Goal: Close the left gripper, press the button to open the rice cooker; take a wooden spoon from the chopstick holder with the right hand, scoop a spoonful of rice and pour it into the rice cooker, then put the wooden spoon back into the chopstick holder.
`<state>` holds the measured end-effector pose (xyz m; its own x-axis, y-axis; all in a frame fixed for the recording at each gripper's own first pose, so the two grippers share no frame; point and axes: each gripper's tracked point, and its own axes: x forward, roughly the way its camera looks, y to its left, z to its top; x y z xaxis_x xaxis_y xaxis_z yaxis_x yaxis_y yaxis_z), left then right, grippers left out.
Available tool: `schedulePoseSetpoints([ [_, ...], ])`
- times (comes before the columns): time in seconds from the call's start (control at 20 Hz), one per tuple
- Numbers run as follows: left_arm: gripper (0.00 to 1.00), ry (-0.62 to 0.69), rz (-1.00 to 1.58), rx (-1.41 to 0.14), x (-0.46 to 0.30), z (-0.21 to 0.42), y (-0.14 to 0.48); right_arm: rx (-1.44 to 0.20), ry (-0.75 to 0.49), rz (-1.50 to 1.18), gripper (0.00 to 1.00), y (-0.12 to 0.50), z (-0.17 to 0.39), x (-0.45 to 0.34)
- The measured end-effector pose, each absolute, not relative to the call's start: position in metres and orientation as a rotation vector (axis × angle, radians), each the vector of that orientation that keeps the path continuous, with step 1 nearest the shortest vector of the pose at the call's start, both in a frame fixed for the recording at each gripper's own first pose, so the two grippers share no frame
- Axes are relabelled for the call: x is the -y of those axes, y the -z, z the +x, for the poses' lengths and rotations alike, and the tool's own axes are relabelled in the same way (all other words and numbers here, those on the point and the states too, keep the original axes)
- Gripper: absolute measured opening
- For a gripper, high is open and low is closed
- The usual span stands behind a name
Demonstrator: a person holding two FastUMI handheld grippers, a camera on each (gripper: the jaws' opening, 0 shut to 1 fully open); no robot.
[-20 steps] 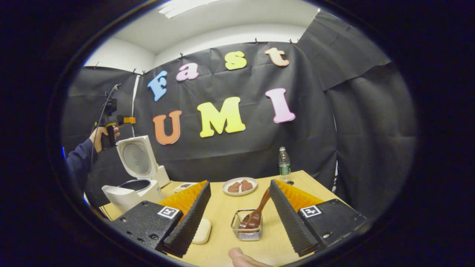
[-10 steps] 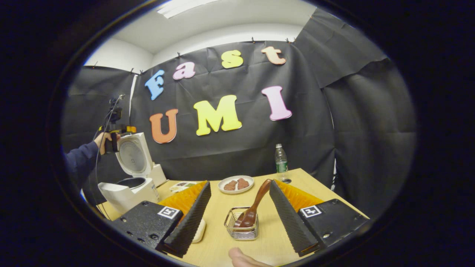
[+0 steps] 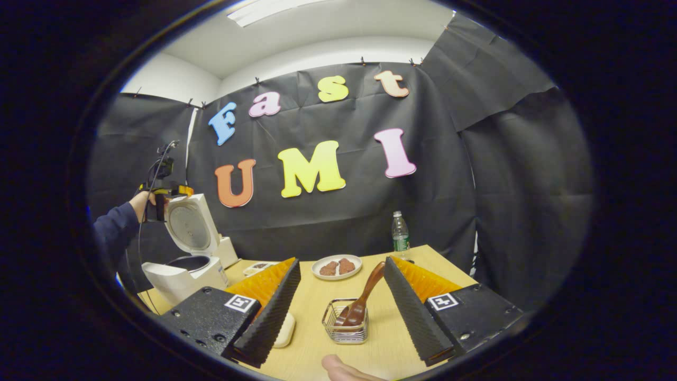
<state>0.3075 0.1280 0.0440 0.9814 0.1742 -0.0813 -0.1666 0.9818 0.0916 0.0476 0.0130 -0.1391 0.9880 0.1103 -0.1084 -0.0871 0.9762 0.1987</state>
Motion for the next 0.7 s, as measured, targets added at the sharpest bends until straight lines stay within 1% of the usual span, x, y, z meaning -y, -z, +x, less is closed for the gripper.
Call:
schedulePoseSetpoints([
  [0.15, 0.99, -0.174, 0.081, -0.107, -0.123, 0.286, -0.037, -0.154, -0.136, 0.215, 1.00, 0.144, 0.034, -0.025],
  [0.3, 0.99, -0.187, 0.072, -0.135, -0.121, 0.266, -0.026, -0.162, -0.140, 0.215, 1.00, 0.141, 0.024, -0.028],
  [0.35, 0.98, -0.201, 0.069, -0.142, -0.123, 0.261, -0.020, -0.157, -0.138, 0.209, 1.00, 0.141, 0.021, -0.029],
  [0.45, 0.96, -0.187, 0.055, -0.177, -0.120, 0.248, 0.003, -0.151, -0.122, 0.194, 1.00, 0.141, 0.014, -0.028],
  [0.5, 0.96, -0.217, 0.047, -0.220, -0.126, 0.238, 0.017, -0.153, -0.119, 0.189, 1.00, 0.142, 0.009, -0.028],
  [0.55, 0.95, -0.228, 0.054, -0.206, -0.129, 0.232, 0.022, -0.160, -0.122, 0.186, 1.00, 0.145, 0.004, -0.029],
  [0.6, 0.93, -0.212, 0.048, -0.202, -0.126, 0.223, 0.023, -0.167, -0.133, 0.181, 1.00, 0.146, -0.003, -0.032],
  [0.7, 0.94, -0.199, 0.034, -0.226, -0.124, 0.210, 0.041, -0.169, -0.146, 0.175, 1.00, 0.145, -0.015, -0.034],
])
